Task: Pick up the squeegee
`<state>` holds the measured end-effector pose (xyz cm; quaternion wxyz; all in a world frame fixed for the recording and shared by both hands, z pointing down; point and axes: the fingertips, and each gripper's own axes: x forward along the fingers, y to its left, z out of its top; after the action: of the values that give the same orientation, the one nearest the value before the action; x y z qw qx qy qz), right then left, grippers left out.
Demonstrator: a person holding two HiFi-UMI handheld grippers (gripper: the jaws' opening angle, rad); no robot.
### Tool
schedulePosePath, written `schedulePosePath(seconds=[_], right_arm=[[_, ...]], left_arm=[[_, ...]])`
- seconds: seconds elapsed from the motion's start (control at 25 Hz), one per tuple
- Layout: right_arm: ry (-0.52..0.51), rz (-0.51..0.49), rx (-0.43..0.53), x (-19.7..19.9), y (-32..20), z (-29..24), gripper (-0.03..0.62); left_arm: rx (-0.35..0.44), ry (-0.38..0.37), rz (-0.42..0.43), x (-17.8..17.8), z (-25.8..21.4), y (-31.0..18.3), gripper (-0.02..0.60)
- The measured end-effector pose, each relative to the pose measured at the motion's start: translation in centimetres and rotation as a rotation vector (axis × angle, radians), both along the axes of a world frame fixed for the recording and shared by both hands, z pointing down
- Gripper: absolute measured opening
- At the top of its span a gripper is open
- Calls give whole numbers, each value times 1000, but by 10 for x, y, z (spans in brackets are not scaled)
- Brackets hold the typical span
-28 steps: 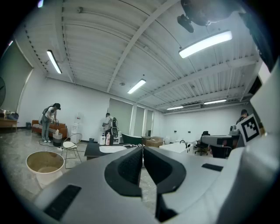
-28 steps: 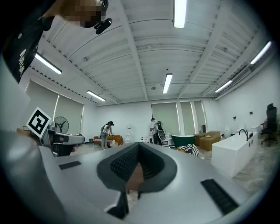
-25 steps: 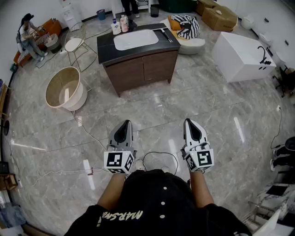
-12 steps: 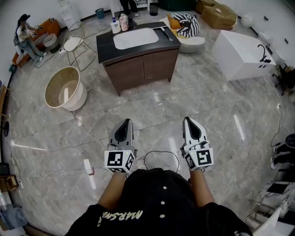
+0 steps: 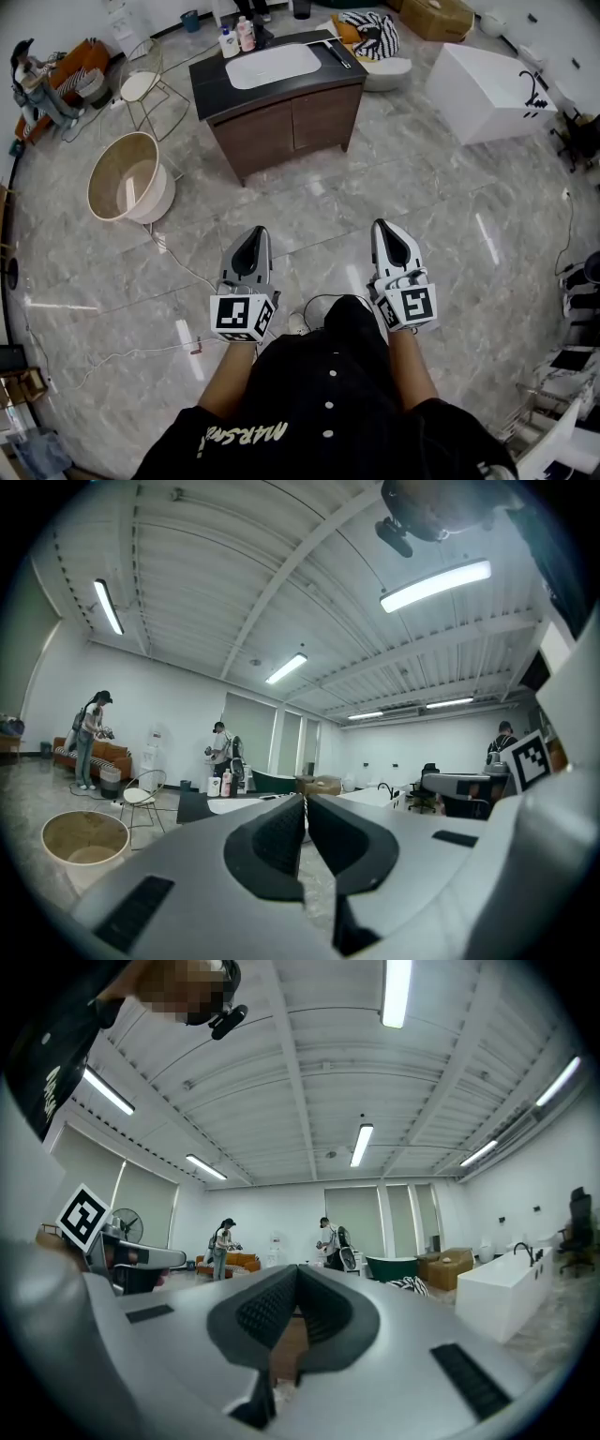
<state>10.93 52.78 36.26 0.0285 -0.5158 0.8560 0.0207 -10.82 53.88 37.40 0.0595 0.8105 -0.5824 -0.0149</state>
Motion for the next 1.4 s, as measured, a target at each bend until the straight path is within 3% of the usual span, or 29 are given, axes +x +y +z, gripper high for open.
schedulePosePath(seconds=[0.32,0.64,1.4], right_arm=[[8,-4,-5,-15,-17,3,-5],[-8,-4,-10,-10,-70,15,-5],[-25,4,-21,38,-308,7,-5]], left_arm=[[-12,-1,14,-9,7,-20,18],[-12,-3,-8,-12,16,-73,18],[-26,-29,-70,10,10,-298,18]])
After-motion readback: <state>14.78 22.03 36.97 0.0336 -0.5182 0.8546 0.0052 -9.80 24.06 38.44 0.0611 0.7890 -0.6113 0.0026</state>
